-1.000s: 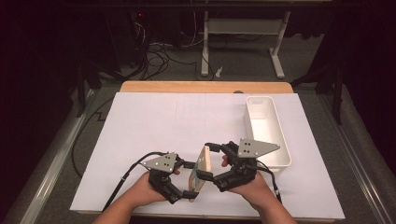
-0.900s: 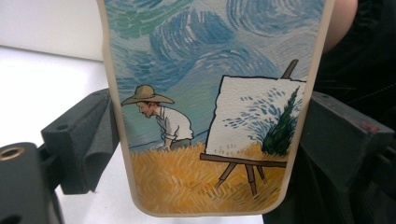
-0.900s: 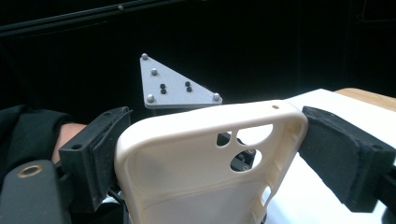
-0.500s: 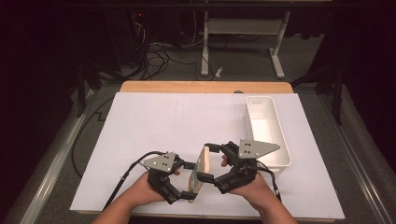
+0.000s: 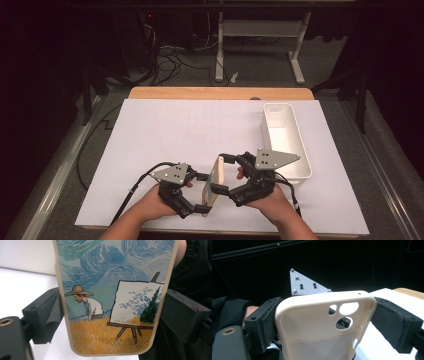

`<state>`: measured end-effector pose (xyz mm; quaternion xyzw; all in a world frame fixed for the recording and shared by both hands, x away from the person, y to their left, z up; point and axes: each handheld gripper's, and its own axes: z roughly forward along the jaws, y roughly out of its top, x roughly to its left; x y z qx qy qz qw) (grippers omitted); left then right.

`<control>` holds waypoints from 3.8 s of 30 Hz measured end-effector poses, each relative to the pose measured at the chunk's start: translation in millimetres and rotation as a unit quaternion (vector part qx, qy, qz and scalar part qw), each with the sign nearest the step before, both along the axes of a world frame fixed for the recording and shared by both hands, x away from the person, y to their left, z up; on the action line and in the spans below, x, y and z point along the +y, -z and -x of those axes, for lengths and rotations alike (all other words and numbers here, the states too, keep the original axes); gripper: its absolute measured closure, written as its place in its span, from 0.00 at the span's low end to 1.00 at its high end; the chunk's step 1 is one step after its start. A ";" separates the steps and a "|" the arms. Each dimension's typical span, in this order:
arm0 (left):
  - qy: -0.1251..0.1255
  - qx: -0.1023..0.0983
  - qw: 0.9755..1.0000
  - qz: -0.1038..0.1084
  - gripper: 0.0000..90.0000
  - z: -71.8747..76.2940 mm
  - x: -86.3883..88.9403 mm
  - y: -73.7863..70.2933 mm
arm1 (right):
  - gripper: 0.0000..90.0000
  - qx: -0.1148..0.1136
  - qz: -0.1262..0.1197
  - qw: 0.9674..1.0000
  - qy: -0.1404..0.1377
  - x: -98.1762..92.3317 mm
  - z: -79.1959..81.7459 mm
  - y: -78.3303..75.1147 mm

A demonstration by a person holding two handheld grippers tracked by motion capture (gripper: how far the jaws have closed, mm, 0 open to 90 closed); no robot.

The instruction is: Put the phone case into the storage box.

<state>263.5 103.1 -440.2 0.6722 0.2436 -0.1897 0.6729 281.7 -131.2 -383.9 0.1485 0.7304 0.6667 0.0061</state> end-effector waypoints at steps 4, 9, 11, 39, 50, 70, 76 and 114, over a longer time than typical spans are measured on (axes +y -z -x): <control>-0.004 -0.002 1.000 -0.003 0.13 0.1 -0.9 0.6 | 0.15 0.000 0.002 1.000 0.002 0.6 0.0 0.3; -0.008 -0.004 1.000 -0.003 0.12 0.3 -1.3 0.7 | 0.15 -0.001 0.004 1.000 0.004 0.9 0.3 0.1; -0.008 -0.004 1.000 -0.004 0.12 0.5 -1.6 0.8 | 0.15 -0.002 0.004 1.000 0.004 1.3 0.6 0.1; -0.024 0.004 1.000 0.001 0.00 -2.2 -2.2 -0.8 | 0.15 -0.007 0.006 1.000 0.005 1.9 1.9 -0.7; -0.031 0.000 1.000 0.001 0.00 -2.7 -1.5 -1.6 | 0.15 -0.011 0.007 1.000 0.008 1.5 2.0 -0.9; -0.051 -0.011 0.999 0.000 0.00 -5.1 3.7 -4.9 | 0.15 -0.017 0.011 1.000 0.018 -1.6 1.8 -2.1; -0.073 -0.014 0.997 0.000 0.00 -8.0 11.4 -5.0 | 0.15 -0.020 0.013 0.999 0.024 -3.0 1.5 -2.5; -0.203 -0.022 0.979 -0.027 0.00 -22.0 62.3 1.5 | 0.15 -0.042 0.027 0.996 0.080 -17.4 -2.8 -2.9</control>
